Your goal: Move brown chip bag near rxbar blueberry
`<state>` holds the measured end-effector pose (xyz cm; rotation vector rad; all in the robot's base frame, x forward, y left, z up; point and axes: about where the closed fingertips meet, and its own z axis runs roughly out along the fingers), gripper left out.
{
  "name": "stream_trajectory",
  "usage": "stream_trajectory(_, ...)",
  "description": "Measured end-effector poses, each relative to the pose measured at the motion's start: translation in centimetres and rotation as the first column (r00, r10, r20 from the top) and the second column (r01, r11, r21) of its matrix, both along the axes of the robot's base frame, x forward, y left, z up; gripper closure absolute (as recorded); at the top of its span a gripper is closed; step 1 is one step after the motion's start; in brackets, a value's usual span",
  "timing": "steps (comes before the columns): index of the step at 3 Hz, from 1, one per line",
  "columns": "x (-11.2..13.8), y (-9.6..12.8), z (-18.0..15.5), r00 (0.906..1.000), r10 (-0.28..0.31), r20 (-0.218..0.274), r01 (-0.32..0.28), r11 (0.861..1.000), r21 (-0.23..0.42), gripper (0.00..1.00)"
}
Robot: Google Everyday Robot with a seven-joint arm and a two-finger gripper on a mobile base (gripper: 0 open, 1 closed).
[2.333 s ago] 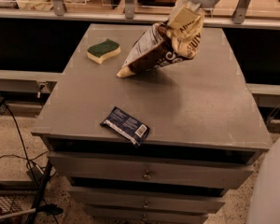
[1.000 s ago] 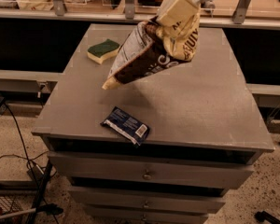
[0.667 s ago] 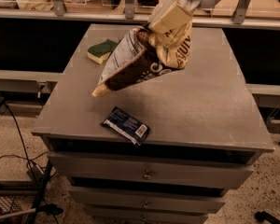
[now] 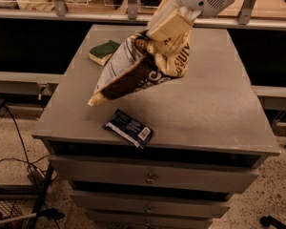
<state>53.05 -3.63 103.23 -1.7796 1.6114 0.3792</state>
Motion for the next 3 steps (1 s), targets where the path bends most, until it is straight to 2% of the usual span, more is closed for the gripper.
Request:
stream_trajectory(2, -0.15, 0.35, 0.18, 1.0000, 0.005, 0.005, -0.005, 1.000, 0.000, 0.18)
stream_trajectory(3, -0.24, 0.52, 0.27, 1.0000, 0.007, 0.007, -0.007, 1.000, -0.001, 0.00)
